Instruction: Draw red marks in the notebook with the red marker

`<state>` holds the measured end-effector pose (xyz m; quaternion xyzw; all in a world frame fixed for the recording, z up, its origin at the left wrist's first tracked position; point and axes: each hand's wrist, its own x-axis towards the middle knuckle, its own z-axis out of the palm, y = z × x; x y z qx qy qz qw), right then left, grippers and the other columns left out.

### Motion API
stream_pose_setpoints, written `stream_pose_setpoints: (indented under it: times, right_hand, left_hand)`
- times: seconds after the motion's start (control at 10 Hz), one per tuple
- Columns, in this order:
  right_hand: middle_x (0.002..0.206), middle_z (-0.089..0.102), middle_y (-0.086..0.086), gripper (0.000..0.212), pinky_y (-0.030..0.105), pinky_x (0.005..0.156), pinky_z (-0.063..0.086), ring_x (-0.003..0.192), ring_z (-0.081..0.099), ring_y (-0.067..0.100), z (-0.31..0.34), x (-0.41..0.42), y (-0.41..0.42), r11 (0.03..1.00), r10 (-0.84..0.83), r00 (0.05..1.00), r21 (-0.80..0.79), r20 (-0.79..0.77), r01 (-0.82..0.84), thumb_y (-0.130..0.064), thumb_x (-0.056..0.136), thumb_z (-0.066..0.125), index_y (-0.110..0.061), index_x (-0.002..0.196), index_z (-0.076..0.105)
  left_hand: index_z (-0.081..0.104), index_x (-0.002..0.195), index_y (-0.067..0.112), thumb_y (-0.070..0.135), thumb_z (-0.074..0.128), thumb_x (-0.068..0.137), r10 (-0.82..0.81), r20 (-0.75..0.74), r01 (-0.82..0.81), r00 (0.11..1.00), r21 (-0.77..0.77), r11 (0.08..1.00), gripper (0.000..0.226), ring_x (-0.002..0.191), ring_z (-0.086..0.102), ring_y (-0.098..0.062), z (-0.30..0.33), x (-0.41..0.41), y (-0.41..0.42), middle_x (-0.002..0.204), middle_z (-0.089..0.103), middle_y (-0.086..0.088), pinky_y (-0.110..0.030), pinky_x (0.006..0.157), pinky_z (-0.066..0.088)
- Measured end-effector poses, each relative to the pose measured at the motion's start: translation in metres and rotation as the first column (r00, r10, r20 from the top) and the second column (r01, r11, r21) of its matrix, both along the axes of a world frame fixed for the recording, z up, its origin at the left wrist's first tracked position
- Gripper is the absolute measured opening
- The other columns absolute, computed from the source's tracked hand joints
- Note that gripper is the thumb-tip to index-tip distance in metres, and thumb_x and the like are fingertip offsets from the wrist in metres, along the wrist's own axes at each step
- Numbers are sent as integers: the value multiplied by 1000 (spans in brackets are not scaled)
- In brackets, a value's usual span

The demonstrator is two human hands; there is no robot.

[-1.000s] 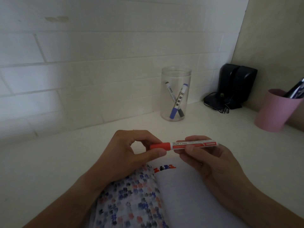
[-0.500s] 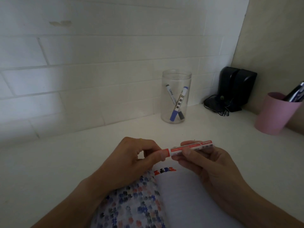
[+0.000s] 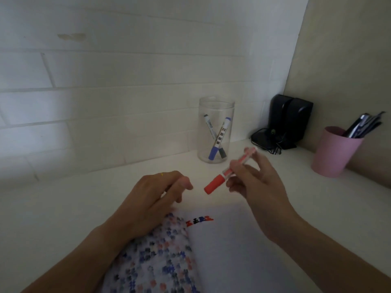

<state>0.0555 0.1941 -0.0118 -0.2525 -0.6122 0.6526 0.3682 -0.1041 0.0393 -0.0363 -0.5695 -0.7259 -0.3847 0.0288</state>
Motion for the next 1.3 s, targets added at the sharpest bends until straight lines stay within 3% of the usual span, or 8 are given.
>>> stream_pose_setpoints:
  times: [0.2, 0.3, 0.5, 0.7, 0.9, 1.1, 1.2, 1.3]
  right_hand:
    - [103, 75, 6, 56, 30, 85, 60, 89, 74, 13, 69, -52, 35, 817, -137, 988, 556, -66, 151, -19, 98, 60, -23, 147, 33]
    - [99, 74, 1, 45, 14, 73, 56, 82, 71, 4, 101, -82, 57, 681, -224, 955, 669, -197, 298, -15, 97, 61, -15, 136, 40]
    - [104, 70, 16, 23, 44, 81, 55, 92, 68, 31, 109, -127, 99, 455, -430, 901, 850, -53, 267, -14, 97, 52, -3, 117, 54]
    - [60, 50, 0, 40, 35, 54, 46, 55, 52, 23, 100, -140, 110, 397, -440, 883, 917, 160, 32, 3, 85, 50, -9, 123, 45]
    - [66, 51, -1, 26, 29, 49, 35, 68, 53, 23, 99, -147, 112, 410, -444, 866, 911, 231, -33, 1, 85, 49, -9, 107, 57]
    - [105, 70, 10, 29, 27, 69, 41, 91, 59, 23, 107, -140, 108, 436, -458, 827, 893, 326, -111, -2, 86, 49, -9, 106, 69]
    - [113, 72, 11, 28, 29, 75, 47, 107, 64, 27, 118, -130, 100, 433, -484, 822, 898, 301, -74, -5, 88, 50, -8, 106, 71]
    - [102, 76, 4, 22, 32, 79, 52, 98, 67, 23, 112, -96, 71, 353, -450, 887, 933, 101, 72, -14, 90, 53, -13, 101, 72]
  left_hand:
    - [69, 102, 36, 54, 27, 100, 140, -37, -140, 989, 7, 990, 46, 82, 66, -5, -5, -11, 1, 82, 70, 14, -19, 69, 44]
    - [68, 104, 37, 56, 25, 99, 172, -51, -172, 984, 5, 985, 47, 83, 65, -4, -6, -14, 0, 84, 70, 14, -22, 70, 45]
    - [66, 105, 35, 59, 23, 98, 185, -105, -189, 977, -29, 982, 50, 86, 65, -6, -5, -14, -1, 87, 69, 16, -32, 79, 55]
    - [63, 108, 39, 59, 24, 101, 196, -177, -206, 964, -39, 978, 45, 83, 63, -2, -6, -20, -1, 86, 67, 18, -29, 78, 53]
    - [63, 111, 40, 60, 21, 100, 196, -215, -213, 957, -56, 975, 47, 83, 64, -2, -4, -21, -1, 88, 68, 19, -28, 79, 53]
    - [63, 112, 39, 68, 15, 98, 188, -222, -206, 957, -62, 976, 58, 83, 65, -2, -2, -19, -1, 89, 68, 20, -28, 78, 54]
    - [64, 113, 39, 75, 4, 94, 189, -237, -209, 953, -61, 976, 73, 82, 65, -2, -1, -18, -3, 89, 69, 19, -26, 77, 53]
    - [65, 113, 37, 73, 12, 97, 201, -237, -215, 950, -36, 976, 66, 81, 64, -3, 1, -15, -5, 89, 67, 19, -25, 75, 50]
